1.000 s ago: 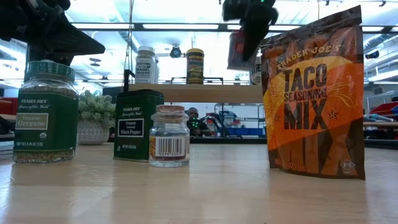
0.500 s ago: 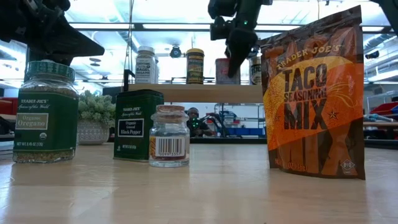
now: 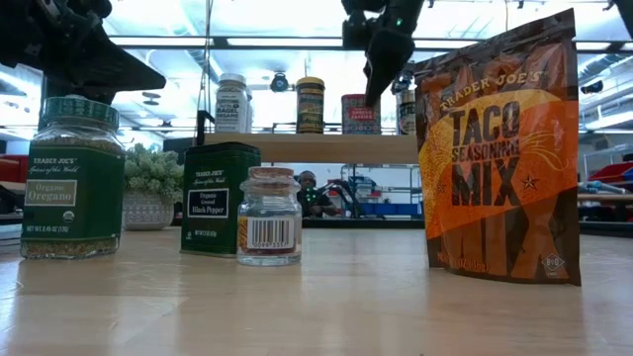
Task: Shelf spices
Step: Put the red seasoning can on the shelf, then put the black seasoning can on the shelf aligned with the red seasoning can
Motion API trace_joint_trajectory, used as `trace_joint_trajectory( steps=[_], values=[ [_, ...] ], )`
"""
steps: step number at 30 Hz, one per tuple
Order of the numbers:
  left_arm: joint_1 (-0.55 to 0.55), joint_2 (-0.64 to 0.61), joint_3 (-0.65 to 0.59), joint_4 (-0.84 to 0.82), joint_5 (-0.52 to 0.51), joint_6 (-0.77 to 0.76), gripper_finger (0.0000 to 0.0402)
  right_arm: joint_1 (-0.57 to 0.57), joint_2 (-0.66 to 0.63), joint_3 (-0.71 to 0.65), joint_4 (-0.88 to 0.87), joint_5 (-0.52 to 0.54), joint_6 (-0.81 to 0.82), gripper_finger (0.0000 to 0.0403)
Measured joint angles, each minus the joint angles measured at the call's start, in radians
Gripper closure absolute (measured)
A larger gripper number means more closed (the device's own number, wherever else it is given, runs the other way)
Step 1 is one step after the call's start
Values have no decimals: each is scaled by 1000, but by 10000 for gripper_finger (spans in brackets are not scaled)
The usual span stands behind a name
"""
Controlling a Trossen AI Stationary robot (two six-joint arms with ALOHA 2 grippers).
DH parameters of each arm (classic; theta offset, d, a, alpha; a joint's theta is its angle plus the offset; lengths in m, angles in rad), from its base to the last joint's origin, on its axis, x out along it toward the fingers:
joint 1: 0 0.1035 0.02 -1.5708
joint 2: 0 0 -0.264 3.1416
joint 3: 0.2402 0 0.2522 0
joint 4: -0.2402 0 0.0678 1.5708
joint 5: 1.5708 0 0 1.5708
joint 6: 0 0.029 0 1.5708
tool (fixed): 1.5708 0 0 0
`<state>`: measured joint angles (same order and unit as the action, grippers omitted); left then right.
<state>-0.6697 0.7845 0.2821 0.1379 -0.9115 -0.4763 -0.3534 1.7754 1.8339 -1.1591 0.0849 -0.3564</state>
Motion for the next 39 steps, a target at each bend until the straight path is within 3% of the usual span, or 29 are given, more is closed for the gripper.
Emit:
trace_joint_trajectory(
  steps=[10,17,21,25,31,34,39],
  values=[
    [0,0,0,0,0,-3,400,42,-174,0,-57,1,230,110],
    [0,0,0,-1,0,-3,400,206,-229,0,-156,27,488,110],
    [0,0,0,-1,0,-4,400,333,-211,-47,-87,27,608,110],
    [0,0,0,1,0,-8,400,446,-160,-125,61,73,681,110],
    [0,0,0,6,0,-28,400,535,2,-135,293,148,690,110],
    [0,0,0,7,1,-33,400,545,103,-87,374,147,735,110],
    [0,0,0,8,21,-34,400,548,286,79,292,151,837,110]
  ],
)
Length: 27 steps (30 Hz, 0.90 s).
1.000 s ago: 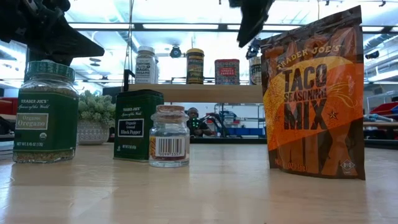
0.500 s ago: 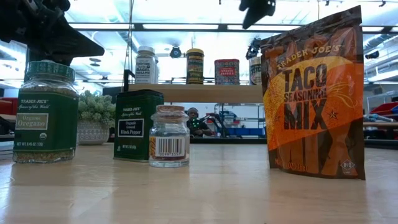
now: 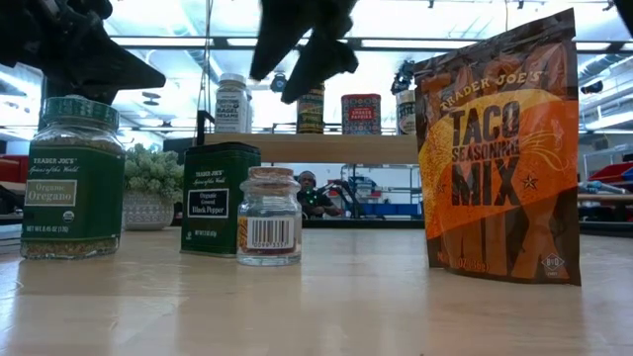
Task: Shelf spices
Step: Put the black seasoning can on the shelf aligned with the red seasoning can
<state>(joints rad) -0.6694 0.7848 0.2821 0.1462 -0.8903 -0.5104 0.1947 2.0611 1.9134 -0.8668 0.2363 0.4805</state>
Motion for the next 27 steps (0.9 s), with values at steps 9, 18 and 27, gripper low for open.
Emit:
trace_joint_trajectory(
  steps=[9,18,27],
  values=[
    [0,0,0,-4,26,-20,400,5,238,281,-166,-40,62,110],
    [0,0,0,-3,28,-20,400,35,308,345,-193,-83,46,110],
    [0,0,0,-1,28,-24,400,48,325,342,-177,-75,58,110]
  ],
)
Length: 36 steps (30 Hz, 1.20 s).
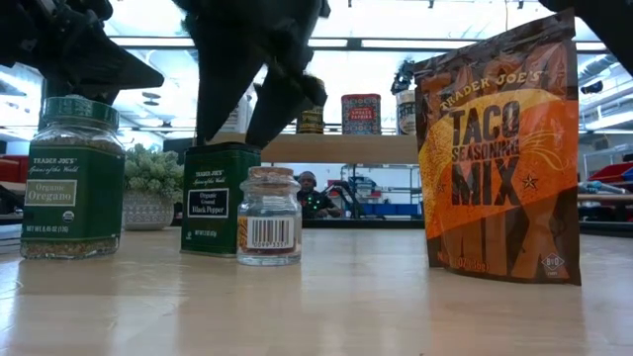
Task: Shelf spices
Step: Put the black seasoning can on the shelf aligned with the red seasoning can
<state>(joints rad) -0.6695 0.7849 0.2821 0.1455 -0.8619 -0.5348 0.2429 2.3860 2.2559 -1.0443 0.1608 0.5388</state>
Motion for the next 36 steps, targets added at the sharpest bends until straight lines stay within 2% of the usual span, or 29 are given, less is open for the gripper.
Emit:
trace_joint_trajectory(
  steps=[9,11,13,15,16,25,36],
  values=[
    [0,1,0,-7,1,-1,400,-33,72,-6,-13,-20,-38,118],
    [0,0,0,-7,1,-1,400,-41,74,-6,-16,-42,-63,149],
    [0,1,0,-8,3,2,400,-46,67,-5,-14,-46,-81,207],
    [0,1,0,-7,3,3,400,-51,59,-5,-24,-46,-117,283],
    [0,1,0,-8,3,3,400,-54,51,-5,-37,-48,-144,295],
    [0,1,0,-7,18,-1,400,-69,-154,-5,-315,-56,-340,290],
    [0,1,0,-1,18,-1,400,-120,-482,-4,-519,136,-376,290]
  ],
)
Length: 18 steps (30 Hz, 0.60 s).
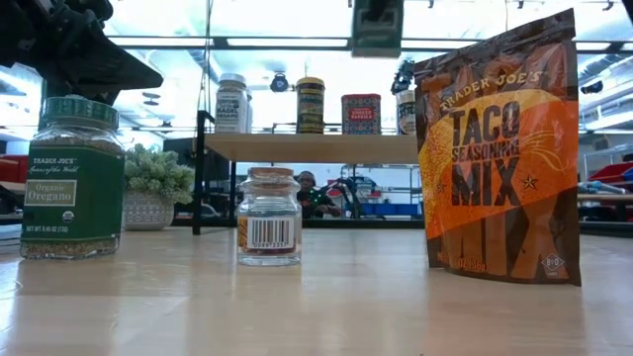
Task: Shelf spices
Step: Put the black seasoning can on the shelf aligned with the red seasoning can
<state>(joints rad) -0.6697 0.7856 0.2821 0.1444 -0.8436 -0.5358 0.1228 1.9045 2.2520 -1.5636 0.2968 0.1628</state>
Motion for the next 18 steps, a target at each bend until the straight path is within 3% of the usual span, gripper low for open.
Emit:
trace_joint_trajectory(
  steps=[10,15,18],
  values=[
    [0,0,0,-1,0,0,400,-192,-117,-37,-8,-28,-73,290],
    [0,0,0,-5,19,4,400,-239,-164,-179,7,-69,-97,289],
    [0,0,0,-6,19,4,400,-238,-241,-326,113,-89,-112,289]
  ],
)
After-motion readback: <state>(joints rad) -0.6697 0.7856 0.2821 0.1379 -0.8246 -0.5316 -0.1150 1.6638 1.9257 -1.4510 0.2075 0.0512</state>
